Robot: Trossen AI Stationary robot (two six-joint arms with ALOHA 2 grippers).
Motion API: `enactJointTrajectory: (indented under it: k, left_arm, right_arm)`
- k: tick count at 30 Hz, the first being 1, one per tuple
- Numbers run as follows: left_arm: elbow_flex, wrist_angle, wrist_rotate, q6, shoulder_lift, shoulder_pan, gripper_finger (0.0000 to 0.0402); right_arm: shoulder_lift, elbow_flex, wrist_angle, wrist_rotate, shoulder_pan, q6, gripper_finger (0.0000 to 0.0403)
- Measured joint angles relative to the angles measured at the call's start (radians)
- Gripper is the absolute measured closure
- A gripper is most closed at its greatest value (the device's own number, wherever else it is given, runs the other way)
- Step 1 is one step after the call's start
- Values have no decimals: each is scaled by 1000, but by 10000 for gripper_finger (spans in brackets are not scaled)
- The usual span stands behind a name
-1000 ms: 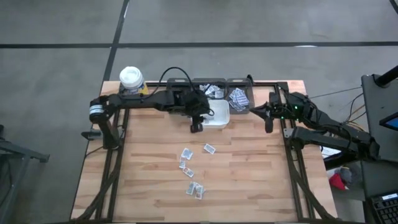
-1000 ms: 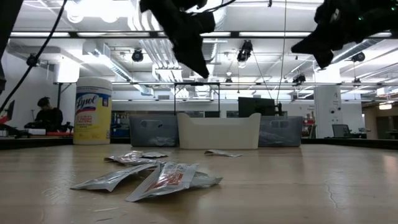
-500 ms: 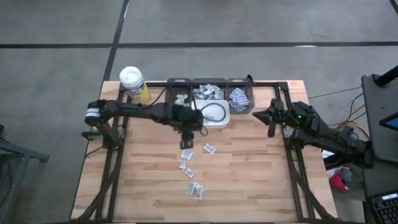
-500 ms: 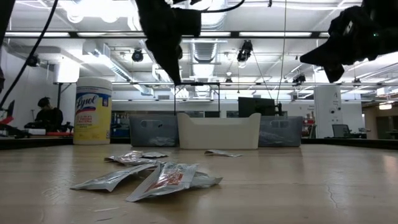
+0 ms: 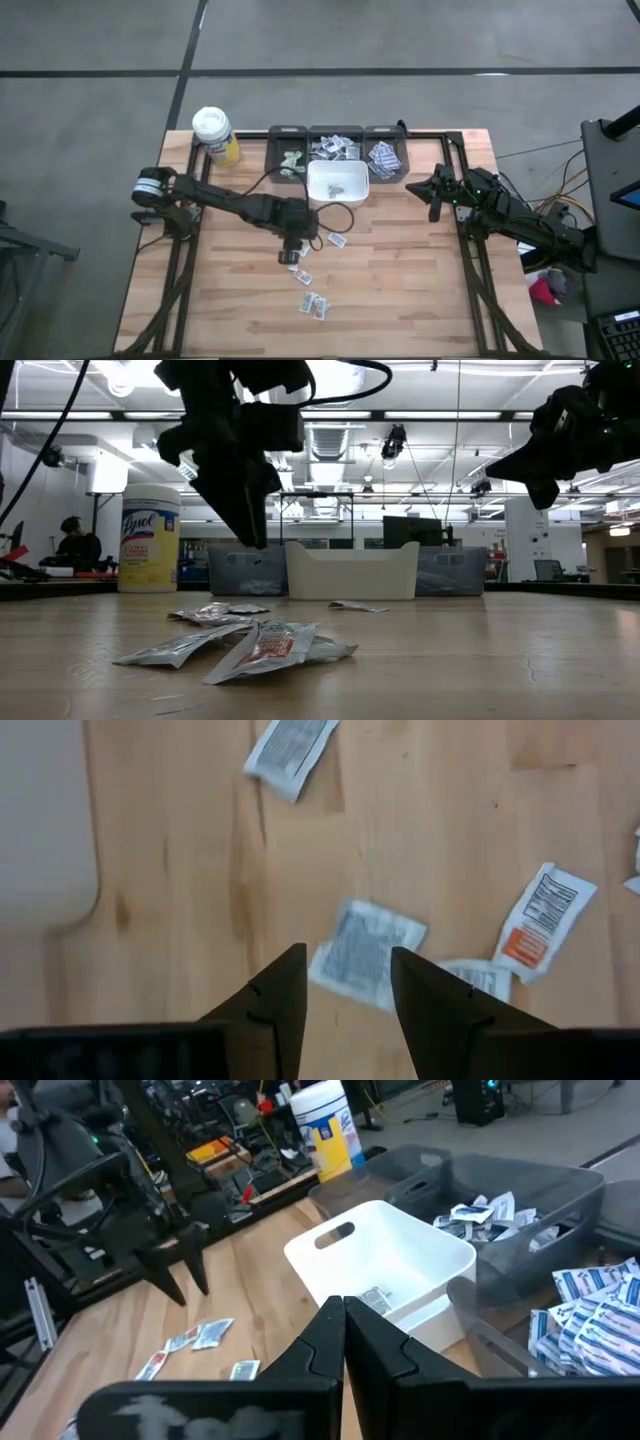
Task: Pick & Place First Aid Supplies
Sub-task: Put the alcohol pad into the middle black bin
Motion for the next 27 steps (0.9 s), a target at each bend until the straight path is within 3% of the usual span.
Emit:
enactJointTrajectory:
  k: [10, 27]
  left_arm:
    - [-92, 175, 42, 303, 1, 1, 262]
    - [-119, 292, 43, 320, 132, 29, 264]
  right_arm:
    - [-2, 8, 1, -1, 0, 0, 394]
    - [-1, 8, 0, -3, 0, 0, 394]
